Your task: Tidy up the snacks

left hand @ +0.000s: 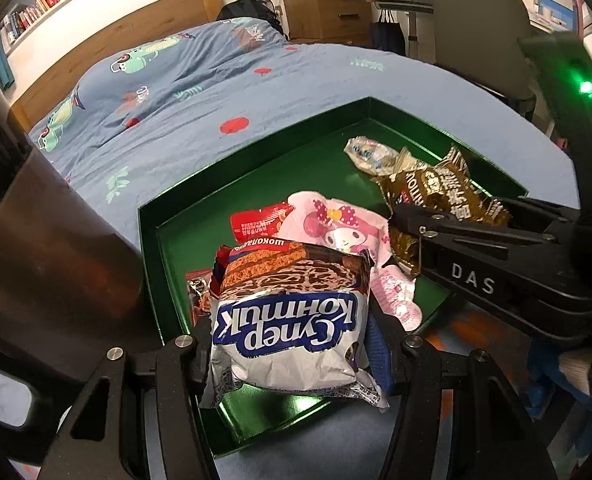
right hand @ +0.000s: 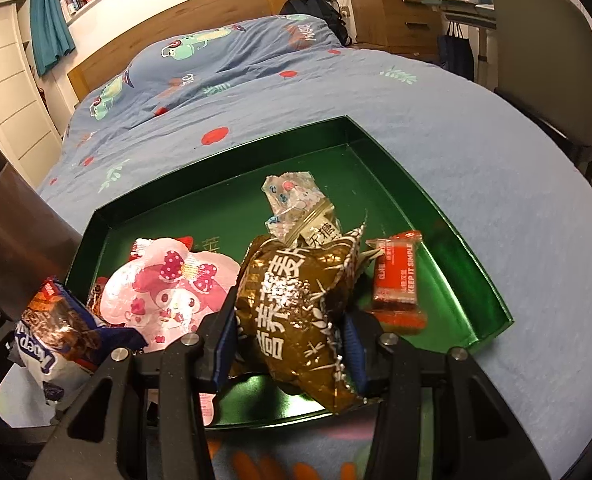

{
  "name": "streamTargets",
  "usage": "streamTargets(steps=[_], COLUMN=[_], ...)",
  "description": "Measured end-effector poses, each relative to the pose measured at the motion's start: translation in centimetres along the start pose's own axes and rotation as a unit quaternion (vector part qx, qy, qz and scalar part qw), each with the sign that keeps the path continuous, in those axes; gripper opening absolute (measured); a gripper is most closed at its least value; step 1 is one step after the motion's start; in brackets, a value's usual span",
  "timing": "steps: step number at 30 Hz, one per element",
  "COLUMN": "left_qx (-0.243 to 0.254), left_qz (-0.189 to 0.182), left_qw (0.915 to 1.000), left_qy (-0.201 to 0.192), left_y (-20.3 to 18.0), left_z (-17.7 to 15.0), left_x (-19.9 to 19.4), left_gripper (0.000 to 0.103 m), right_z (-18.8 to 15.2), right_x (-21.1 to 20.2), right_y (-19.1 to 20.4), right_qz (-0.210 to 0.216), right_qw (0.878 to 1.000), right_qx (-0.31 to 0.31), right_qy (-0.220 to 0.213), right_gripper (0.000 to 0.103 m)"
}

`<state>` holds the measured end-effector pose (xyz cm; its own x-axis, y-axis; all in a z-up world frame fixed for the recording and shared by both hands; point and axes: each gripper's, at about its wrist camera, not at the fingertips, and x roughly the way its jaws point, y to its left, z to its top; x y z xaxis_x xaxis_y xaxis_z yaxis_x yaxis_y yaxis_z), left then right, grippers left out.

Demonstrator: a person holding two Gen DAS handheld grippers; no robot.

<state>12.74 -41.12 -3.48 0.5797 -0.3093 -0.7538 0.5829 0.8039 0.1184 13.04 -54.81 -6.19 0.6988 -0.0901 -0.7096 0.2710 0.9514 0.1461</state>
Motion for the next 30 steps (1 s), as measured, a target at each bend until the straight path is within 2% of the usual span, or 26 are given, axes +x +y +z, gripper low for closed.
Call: streamTargets(steps=[10, 19, 22, 27, 30], left_qx=[0.001, -0.012, -0.019, -0.032, -0.037], left_qz=[0.011, 0.007, 0.01, 0.012, 0.013], left_qw=[0.9999, 0.9998, 0.9997, 0.9994, 0.9991], left_qy=[0.01, 0.015, 0.01, -0.004, -0.016], left_y=[0.0, 0.8, 1.2, 1.9, 2.2], left_z=[0.1, 0.7, 1.0, 1.1, 1.0], left_x=[1.7, 2.2, 1.7, 0.0, -1.5], left_gripper=[0.052, 0.055, 0.063, 0.066, 0.072], right_z=[-0.3, -0.2, 0.0, 0.6, 0.9], right_x=[-0.1, -0.5, -0.9, -2.5, -3.8], right_y=[0.3, 0.2, 0.3, 0.4, 0.9], right_qz=[-0.006, -0.006, -0.008, -0.011, -0.014], right_qw=[1.0, 1.0, 1.0, 1.0, 0.999], right_qx=[-0.003, 0.005, 0.005, 0.005, 0.0], right_qy=[-0.005, -0.008, -0.011, -0.023, -0.03], right_gripper=[0.103, 0.103, 0.103, 0.103, 0.103])
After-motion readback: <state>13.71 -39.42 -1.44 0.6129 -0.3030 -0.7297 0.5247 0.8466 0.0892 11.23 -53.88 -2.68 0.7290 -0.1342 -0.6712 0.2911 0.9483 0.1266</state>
